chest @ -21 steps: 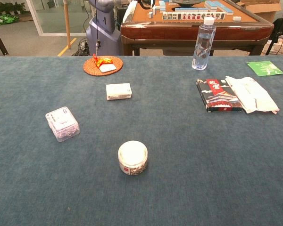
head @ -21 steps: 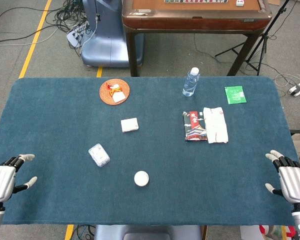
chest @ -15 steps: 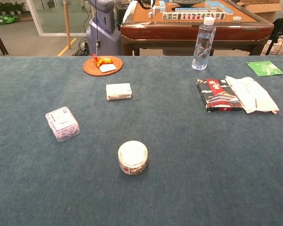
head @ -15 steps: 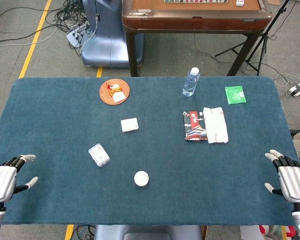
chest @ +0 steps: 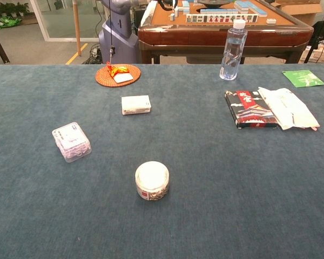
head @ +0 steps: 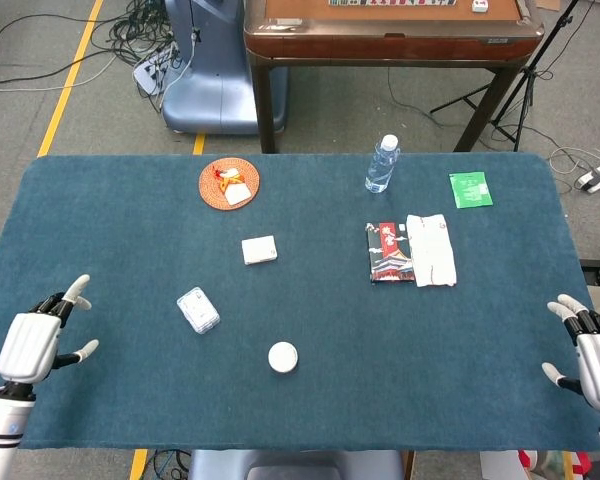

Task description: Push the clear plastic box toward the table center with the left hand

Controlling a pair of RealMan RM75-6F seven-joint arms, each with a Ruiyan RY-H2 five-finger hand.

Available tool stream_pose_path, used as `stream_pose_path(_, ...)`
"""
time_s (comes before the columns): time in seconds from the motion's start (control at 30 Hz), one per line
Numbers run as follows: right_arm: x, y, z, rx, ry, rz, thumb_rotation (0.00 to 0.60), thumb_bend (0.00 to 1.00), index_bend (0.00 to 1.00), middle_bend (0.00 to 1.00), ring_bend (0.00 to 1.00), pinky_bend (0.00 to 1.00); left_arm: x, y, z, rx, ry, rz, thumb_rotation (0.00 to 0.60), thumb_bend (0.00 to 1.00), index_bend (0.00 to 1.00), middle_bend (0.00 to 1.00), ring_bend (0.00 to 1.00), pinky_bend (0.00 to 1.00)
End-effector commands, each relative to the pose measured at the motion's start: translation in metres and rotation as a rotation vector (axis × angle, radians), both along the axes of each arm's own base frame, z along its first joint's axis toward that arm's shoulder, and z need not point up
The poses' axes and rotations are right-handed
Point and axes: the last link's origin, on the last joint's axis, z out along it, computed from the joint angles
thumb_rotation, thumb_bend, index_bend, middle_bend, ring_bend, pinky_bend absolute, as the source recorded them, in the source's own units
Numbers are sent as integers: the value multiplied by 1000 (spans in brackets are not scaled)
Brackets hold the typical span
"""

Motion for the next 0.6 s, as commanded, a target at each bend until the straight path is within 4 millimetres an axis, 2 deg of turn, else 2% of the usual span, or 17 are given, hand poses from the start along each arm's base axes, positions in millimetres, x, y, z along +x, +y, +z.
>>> stream_pose_path(0.03, 0, 1, 1, -4, -3, -2, 600, 0, 217, 195, 214, 321, 10, 16, -5, -21, 24, -5, 600, 76, 0, 195, 112, 219)
stream_pose_path(0.1, -1, 1, 2, -5, -3, -6, 600, 0, 217, 195, 214, 321, 16, 24, -7, -28, 59, -13, 600, 36, 0, 88, 34, 112)
stream_pose_path(0.2, -1, 1, 3, -6, -7, -6, 600, 0, 217, 196, 214, 321, 25, 36, -12, -28, 81, -27, 600, 15, 0, 5, 0, 57)
stream_pose_path(0.4, -2, 1, 5, -8, -13, -8, 600, 0, 217, 195, 214, 321, 37, 54, -28, -73, 97, -30, 600, 13, 0, 0, 0, 32)
stream_pose_path(0.6, -2, 2, 7, -16, -19, -7, 600, 0, 217, 195, 214, 321, 41, 66, -50, -131, 115, -13, 600, 13, 0, 0, 0, 32)
